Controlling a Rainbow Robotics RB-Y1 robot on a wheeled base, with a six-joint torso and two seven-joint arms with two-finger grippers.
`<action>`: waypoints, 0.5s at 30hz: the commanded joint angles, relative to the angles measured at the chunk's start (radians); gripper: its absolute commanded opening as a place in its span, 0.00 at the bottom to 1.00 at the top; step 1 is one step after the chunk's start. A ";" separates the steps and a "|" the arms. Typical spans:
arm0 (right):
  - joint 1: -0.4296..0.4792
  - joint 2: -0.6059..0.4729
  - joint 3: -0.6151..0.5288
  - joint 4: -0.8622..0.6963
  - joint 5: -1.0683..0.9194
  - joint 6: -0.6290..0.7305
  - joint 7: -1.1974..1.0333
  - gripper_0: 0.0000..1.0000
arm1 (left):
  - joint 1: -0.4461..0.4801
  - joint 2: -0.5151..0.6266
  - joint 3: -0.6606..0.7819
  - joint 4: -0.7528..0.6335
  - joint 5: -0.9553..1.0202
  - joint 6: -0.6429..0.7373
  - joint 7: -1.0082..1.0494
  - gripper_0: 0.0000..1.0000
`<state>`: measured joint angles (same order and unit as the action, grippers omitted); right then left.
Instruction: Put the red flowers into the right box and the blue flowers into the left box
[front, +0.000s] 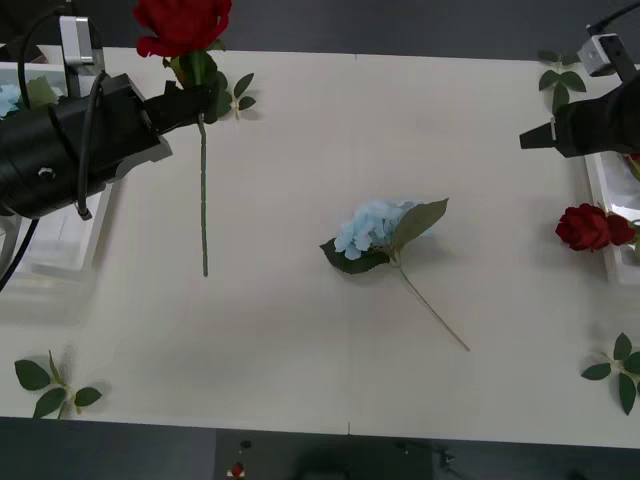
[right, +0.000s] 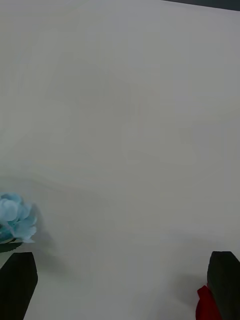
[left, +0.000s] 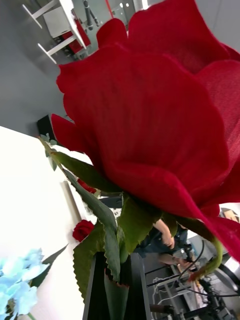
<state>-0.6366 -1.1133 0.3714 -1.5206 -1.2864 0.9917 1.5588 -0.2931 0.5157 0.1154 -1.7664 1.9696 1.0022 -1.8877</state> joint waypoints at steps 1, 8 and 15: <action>0.054 0.009 -0.008 -0.128 0.007 -0.013 -0.039 1.00 | -0.012 0.006 -0.028 -0.011 0.097 -0.028 0.041 0.00; 0.198 0.015 -0.008 -0.337 0.030 -0.044 -0.043 1.00 | -0.012 0.010 -0.143 -0.064 0.163 -0.224 0.029 0.00; 0.301 0.070 0.003 -0.424 0.058 -0.042 -0.033 1.00 | -0.011 0.024 -0.278 -0.130 0.141 -0.450 0.018 0.00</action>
<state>-0.3432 -1.0813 0.3714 -1.9165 -1.2401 0.9504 1.5586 -0.2932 0.5162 -0.1430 -1.8379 2.1227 0.6006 -1.8876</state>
